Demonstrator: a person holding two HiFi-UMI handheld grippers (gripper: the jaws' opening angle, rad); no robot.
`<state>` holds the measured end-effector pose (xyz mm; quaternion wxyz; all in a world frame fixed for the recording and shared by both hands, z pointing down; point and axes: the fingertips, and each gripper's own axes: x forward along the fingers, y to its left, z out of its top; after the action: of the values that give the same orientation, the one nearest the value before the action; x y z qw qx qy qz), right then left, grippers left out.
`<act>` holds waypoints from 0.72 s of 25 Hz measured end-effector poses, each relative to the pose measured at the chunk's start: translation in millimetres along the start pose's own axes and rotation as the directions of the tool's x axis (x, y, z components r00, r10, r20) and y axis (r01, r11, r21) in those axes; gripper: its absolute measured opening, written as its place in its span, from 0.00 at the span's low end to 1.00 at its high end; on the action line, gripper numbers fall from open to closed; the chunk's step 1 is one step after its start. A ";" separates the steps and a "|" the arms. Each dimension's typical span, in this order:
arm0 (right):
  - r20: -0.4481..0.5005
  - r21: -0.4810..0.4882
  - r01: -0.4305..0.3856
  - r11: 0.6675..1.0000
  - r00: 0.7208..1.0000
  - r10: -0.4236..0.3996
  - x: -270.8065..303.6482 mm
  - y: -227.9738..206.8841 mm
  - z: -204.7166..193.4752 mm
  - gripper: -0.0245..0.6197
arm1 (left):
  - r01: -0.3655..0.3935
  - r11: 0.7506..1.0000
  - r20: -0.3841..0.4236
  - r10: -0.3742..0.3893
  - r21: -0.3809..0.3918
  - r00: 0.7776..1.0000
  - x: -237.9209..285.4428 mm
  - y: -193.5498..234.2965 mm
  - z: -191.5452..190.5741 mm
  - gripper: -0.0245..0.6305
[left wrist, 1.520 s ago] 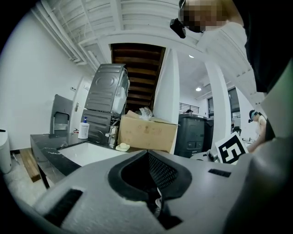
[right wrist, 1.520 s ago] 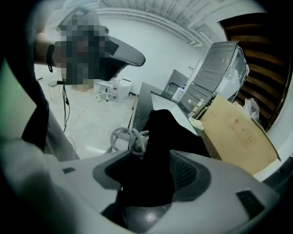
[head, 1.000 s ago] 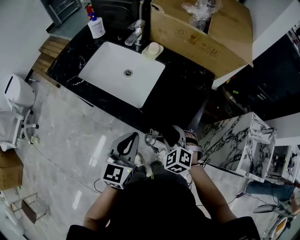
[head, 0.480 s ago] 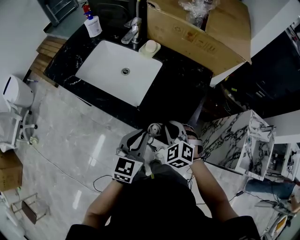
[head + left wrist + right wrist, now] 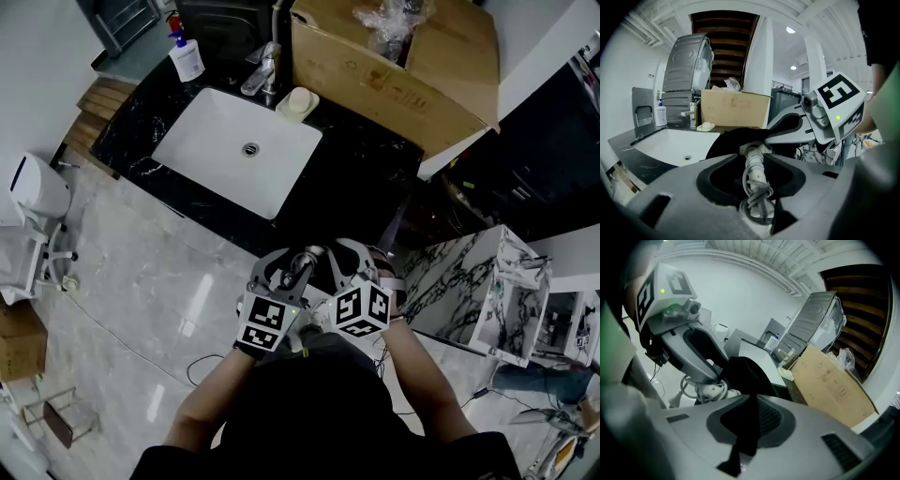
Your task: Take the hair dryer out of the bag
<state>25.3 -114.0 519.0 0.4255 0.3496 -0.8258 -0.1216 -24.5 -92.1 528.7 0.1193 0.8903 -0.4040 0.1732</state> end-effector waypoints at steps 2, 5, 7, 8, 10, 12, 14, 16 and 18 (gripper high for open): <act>0.011 0.020 -0.002 1.000 1.000 0.002 -1.7 -2.8 1.0 0.09 | 0.007 1.000 -0.024 -0.007 0.002 1.000 8.1 -2.6 -2.8 0.31; 0.028 0.048 -0.006 0.999 1.000 0.005 -4.1 -7.0 2.5 0.09 | 0.024 1.000 -0.065 -0.023 0.001 0.998 20.9 -8.0 -8.5 0.34; 0.038 0.058 -0.007 0.998 0.999 0.005 -5.4 -9.8 3.4 0.09 | 0.035 0.999 -0.095 -0.035 -0.005 0.995 28.9 -11.8 -14.0 0.39; 0.042 0.060 -0.007 0.998 0.999 0.004 -6.1 -11.0 3.7 0.09 | 0.033 0.999 -0.109 -0.034 -0.009 0.993 32.1 -12.5 -17.5 0.41; 0.050 0.065 -0.006 0.998 0.999 0.003 -7.6 -13.1 4.4 0.09 | 0.023 1.000 -0.126 -0.024 -0.012 0.992 37.6 -12.2 -22.6 0.42; 0.057 0.070 -0.007 0.998 0.998 0.003 -8.6 -14.5 4.6 0.09 | 0.017 1.000 -0.141 -0.019 -0.014 0.990 42.9 -11.8 -22.8 0.42; 0.062 0.071 -0.010 0.997 0.998 0.005 -8.8 -15.0 4.3 0.09 | 0.021 1.000 -0.171 -0.024 -0.020 0.985 48.1 -13.1 -24.6 0.43; 0.068 0.069 -0.014 0.998 0.998 0.009 -9.0 -14.9 4.3 0.09 | 0.034 0.999 -0.196 -0.039 -0.029 0.980 52.6 -16.5 -26.6 0.45; 0.073 0.068 -0.018 0.998 0.997 0.013 -9.2 -14.9 4.1 0.09 | 0.040 0.999 -0.221 -0.047 -0.036 0.974 56.2 -19.1 -29.2 0.46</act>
<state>32.7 -118.9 503.4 0.3839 0.3528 -0.8471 -0.1025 18.3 -107.6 576.7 0.1814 0.8720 -0.3712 0.2623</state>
